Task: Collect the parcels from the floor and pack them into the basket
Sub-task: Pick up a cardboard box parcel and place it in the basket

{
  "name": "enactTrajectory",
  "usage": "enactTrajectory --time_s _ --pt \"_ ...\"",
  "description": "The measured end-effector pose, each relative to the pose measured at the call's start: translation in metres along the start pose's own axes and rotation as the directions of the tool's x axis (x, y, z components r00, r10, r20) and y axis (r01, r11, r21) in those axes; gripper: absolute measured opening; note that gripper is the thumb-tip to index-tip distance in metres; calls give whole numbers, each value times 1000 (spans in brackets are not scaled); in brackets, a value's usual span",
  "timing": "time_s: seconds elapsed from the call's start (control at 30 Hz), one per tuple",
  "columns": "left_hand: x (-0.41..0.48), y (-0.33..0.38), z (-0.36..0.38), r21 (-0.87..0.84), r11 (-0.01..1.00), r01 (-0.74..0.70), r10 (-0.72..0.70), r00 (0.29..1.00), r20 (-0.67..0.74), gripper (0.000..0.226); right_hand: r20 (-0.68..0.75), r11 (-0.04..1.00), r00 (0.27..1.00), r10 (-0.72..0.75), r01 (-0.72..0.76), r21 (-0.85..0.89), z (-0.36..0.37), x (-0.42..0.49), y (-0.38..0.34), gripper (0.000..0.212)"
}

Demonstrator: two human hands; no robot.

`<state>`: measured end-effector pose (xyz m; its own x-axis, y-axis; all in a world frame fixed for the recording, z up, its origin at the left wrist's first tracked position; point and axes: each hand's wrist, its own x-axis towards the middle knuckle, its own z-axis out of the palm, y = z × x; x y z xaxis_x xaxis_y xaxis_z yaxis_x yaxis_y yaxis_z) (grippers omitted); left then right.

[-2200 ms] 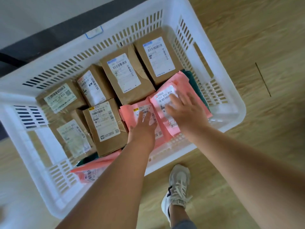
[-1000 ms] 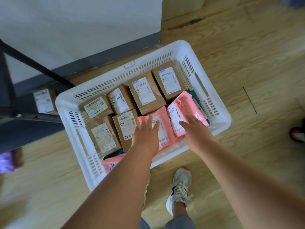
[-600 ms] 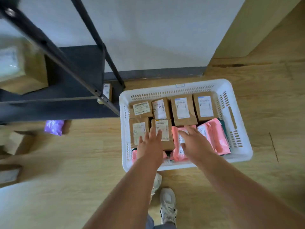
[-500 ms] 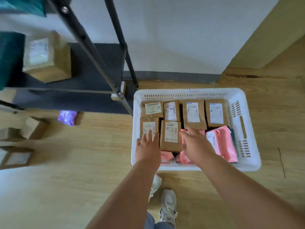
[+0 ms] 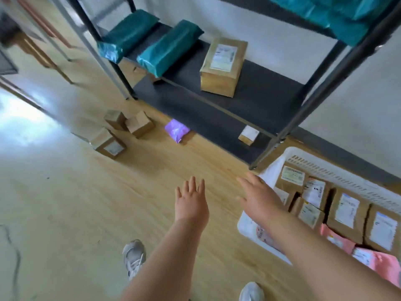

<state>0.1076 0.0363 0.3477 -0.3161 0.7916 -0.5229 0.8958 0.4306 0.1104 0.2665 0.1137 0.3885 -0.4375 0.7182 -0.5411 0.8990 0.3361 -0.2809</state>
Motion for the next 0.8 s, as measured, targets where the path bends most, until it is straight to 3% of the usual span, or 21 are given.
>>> enactTrajectory --time_s 0.53,0.8 --pt "99 -376 -99 -101 976 193 -197 980 -34 67 54 990 991 -121 124 -65 30 198 -382 63" --pt "139 -468 -105 -409 829 381 -385 920 78 59 154 981 975 -159 173 -85 54 270 -469 62"
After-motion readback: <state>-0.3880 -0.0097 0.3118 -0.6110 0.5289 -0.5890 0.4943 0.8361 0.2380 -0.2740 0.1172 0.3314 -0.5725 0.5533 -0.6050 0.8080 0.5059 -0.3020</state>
